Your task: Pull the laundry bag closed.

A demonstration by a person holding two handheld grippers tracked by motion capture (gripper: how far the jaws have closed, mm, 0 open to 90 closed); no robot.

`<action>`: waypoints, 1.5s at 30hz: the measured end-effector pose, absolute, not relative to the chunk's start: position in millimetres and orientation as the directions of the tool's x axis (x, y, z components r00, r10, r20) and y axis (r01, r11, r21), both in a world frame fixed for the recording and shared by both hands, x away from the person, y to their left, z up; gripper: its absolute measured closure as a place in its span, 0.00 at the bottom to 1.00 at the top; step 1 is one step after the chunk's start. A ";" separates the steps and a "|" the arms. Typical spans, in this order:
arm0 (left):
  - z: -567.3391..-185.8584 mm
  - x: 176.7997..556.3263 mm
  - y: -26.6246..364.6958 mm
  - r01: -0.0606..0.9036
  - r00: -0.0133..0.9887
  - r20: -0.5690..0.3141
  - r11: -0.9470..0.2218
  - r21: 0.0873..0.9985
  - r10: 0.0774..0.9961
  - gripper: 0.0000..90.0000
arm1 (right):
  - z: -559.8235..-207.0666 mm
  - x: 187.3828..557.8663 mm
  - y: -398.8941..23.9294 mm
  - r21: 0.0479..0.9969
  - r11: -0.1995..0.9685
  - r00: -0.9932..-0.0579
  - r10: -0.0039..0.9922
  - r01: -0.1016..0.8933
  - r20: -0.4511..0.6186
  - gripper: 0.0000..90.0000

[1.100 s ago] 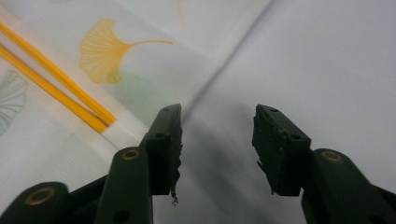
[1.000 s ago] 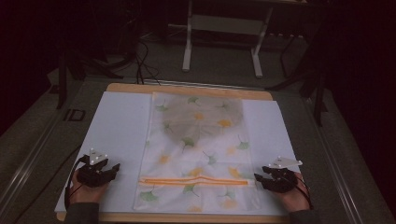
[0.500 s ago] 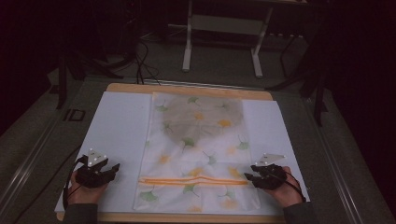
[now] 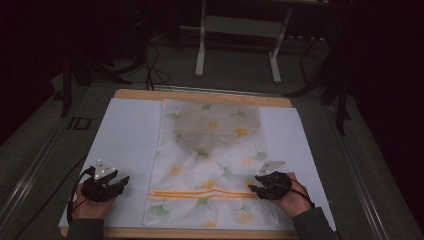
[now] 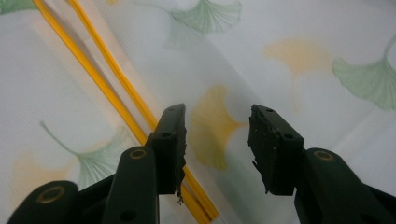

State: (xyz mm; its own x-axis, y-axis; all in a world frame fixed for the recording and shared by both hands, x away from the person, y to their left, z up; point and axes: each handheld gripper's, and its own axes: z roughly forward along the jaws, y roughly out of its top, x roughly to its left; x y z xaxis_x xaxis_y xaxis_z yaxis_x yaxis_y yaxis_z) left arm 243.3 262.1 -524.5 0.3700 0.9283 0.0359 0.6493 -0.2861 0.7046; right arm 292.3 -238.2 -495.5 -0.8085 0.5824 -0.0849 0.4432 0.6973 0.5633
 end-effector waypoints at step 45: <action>-521.9 241.3 262.6 0.643 0.391 0.037 -0.302 0.704 0.920 0.59 | -476.7 295.5 -87.3 0.541 0.819 -0.950 0.294 0.191 -0.110 0.63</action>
State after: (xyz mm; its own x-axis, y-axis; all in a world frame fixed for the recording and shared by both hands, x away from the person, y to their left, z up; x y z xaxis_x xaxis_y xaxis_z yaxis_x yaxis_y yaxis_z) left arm 241.3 262.6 -521.9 0.3909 0.9197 0.0374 0.6430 -0.3019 0.7039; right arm 295.5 -87.3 -476.7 -0.9495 0.2939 -0.1096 0.1910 0.8188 0.5413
